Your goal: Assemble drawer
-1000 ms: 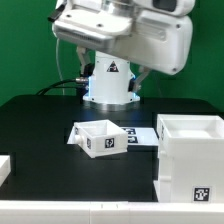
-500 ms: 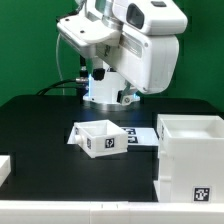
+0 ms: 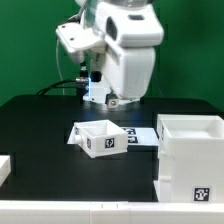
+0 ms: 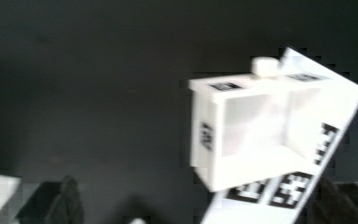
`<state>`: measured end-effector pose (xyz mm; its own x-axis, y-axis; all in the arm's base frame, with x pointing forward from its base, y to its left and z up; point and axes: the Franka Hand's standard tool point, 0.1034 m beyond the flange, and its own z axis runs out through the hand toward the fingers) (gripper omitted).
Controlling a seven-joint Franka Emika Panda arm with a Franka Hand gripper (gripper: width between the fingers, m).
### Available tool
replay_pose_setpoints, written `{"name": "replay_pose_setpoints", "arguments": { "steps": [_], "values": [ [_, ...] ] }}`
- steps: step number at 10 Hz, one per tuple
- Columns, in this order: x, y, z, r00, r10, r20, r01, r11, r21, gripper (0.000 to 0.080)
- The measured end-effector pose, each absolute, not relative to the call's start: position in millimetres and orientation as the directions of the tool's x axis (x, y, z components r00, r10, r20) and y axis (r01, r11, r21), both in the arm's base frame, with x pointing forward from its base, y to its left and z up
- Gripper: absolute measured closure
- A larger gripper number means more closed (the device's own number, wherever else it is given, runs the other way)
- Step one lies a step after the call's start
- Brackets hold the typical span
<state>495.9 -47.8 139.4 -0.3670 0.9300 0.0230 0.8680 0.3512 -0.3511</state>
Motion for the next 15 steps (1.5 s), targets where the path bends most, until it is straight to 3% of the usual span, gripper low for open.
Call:
{"name": "replay_pose_setpoints", "arguments": {
  "steps": [6, 7, 8, 9, 11, 15],
  "values": [
    [483.9, -53.3, 136.2, -0.348, 0.936, 0.045, 0.868, 0.340, -0.361, 0.0150],
    [485.4, -52.9, 132.6, -0.381, 0.922, 0.073, 0.862, 0.382, -0.333, 0.0150],
    [481.5, -56.2, 119.7, -0.404, 0.907, 0.120, 0.870, 0.421, -0.255, 0.0150],
    [470.2, -61.0, 109.3, -0.399, 0.908, 0.126, 0.880, 0.418, -0.227, 0.0150],
    [457.1, -66.7, 100.4, -0.394, 0.905, 0.162, 0.877, 0.423, -0.228, 0.0150],
    [455.0, -72.6, 99.0, -0.388, 0.907, 0.166, 0.879, 0.418, -0.230, 0.0150]
  ]
}}
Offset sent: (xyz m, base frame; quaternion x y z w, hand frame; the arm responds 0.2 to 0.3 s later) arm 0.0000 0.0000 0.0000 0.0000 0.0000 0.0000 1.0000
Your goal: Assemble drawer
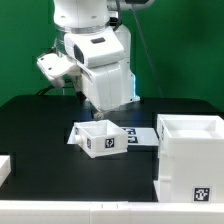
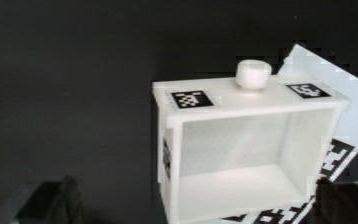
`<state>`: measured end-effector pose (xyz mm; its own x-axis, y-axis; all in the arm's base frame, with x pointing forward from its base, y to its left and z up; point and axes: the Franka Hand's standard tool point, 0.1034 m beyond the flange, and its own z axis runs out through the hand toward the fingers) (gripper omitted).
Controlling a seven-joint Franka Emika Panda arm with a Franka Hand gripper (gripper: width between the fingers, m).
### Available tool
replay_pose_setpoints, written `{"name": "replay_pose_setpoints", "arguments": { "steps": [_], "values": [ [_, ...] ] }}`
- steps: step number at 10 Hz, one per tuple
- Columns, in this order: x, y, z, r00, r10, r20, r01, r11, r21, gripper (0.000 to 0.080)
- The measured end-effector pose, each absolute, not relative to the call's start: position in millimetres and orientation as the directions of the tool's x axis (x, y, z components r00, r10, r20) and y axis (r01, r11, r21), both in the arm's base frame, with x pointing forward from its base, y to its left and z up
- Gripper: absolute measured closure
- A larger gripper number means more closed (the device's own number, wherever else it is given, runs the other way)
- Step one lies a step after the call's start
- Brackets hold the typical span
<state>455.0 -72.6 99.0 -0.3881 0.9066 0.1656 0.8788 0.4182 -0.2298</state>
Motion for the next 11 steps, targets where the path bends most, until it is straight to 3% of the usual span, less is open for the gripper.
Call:
{"name": "replay_pose_setpoints", "arguments": {
  "steps": [4, 9, 11],
  "values": [
    [404.4, -77.2, 79.0, -0.310, 0.929, 0.202, 0.904, 0.354, -0.239, 0.0150],
    [399.9, -78.6, 74.6, -0.313, 0.925, 0.215, 0.906, 0.359, -0.226, 0.0150],
    [376.9, -88.8, 61.5, -0.355, 0.892, 0.279, 0.900, 0.407, -0.156, 0.0150]
  ]
}}
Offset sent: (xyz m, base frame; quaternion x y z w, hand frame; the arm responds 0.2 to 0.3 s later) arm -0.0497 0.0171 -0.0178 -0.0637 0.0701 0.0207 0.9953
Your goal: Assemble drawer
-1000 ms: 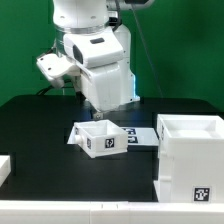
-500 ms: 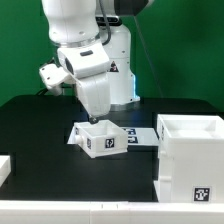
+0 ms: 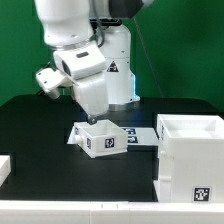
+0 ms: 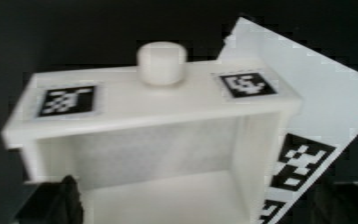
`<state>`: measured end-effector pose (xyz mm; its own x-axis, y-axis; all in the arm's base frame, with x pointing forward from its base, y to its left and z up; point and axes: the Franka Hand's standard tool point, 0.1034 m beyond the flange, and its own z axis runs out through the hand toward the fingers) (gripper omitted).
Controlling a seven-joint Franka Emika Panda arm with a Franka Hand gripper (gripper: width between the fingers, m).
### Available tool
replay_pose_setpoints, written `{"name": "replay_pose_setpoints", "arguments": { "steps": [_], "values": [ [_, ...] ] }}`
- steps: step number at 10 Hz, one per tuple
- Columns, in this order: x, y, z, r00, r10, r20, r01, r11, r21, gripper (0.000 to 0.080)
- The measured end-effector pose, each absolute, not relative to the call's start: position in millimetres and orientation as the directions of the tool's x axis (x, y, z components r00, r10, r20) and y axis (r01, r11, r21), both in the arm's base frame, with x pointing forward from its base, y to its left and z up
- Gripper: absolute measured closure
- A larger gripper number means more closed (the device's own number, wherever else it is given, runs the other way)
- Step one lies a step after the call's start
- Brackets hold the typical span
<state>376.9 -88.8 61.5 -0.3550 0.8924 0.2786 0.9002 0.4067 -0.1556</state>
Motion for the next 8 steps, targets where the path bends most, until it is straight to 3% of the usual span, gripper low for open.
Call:
{"name": "replay_pose_setpoints", "arguments": {
  "steps": [3, 5, 8],
  "values": [
    [365.2, -99.2, 55.4, -0.359, 0.882, 0.304, 0.899, 0.414, -0.140, 0.0150],
    [360.4, -94.9, 49.7, -0.355, 0.881, 0.314, 0.898, 0.415, -0.150, 0.0150],
    [348.8, -87.1, 27.5, -0.334, 0.877, 0.346, 0.896, 0.409, -0.173, 0.0150]
  ]
}}
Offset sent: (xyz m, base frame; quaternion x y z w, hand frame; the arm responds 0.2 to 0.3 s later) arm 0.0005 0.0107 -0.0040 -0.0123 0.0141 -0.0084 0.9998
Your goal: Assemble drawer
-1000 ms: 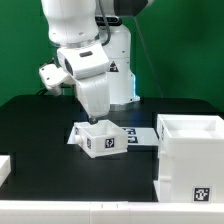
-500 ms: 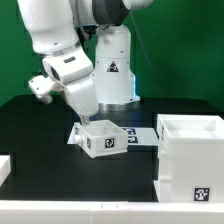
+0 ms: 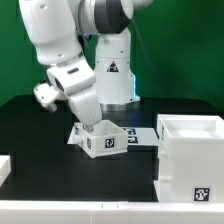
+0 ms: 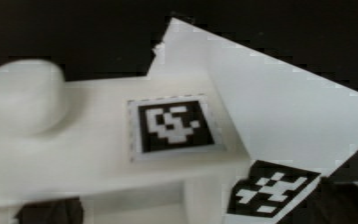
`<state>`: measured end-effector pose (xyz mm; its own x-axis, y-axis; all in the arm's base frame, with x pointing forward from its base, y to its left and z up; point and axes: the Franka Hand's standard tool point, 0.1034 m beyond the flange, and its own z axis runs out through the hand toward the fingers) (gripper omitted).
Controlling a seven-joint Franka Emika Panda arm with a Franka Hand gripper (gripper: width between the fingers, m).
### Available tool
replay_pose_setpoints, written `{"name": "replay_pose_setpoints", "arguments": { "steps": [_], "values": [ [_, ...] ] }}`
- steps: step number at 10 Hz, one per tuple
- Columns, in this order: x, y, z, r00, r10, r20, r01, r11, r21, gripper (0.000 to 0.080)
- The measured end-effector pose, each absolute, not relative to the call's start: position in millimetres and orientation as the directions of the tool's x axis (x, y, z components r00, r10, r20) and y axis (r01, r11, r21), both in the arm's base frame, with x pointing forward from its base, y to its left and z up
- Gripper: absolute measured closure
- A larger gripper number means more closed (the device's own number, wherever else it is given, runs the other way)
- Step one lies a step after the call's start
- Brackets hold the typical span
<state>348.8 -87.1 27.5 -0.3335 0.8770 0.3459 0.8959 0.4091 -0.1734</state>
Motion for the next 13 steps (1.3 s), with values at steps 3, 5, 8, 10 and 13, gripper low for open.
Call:
{"name": "replay_pose_setpoints", "arguments": {
  "steps": [3, 5, 8, 10, 13],
  "values": [
    [346.0, -85.8, 22.3, -0.328, 0.875, 0.355, 0.894, 0.409, -0.182, 0.0178],
    [345.6, -86.0, 22.0, -0.328, 0.875, 0.355, 0.894, 0.409, -0.183, 0.0356],
    [345.2, -86.3, 21.6, -0.327, 0.876, 0.356, 0.894, 0.408, -0.184, 0.0680],
    [345.9, -86.8, 22.5, -0.327, 0.876, 0.354, 0.895, 0.408, -0.183, 0.0749],
    [346.8, -87.5, 26.1, -0.288, 0.891, 0.352, 0.906, 0.372, -0.200, 0.0749]
  ]
}}
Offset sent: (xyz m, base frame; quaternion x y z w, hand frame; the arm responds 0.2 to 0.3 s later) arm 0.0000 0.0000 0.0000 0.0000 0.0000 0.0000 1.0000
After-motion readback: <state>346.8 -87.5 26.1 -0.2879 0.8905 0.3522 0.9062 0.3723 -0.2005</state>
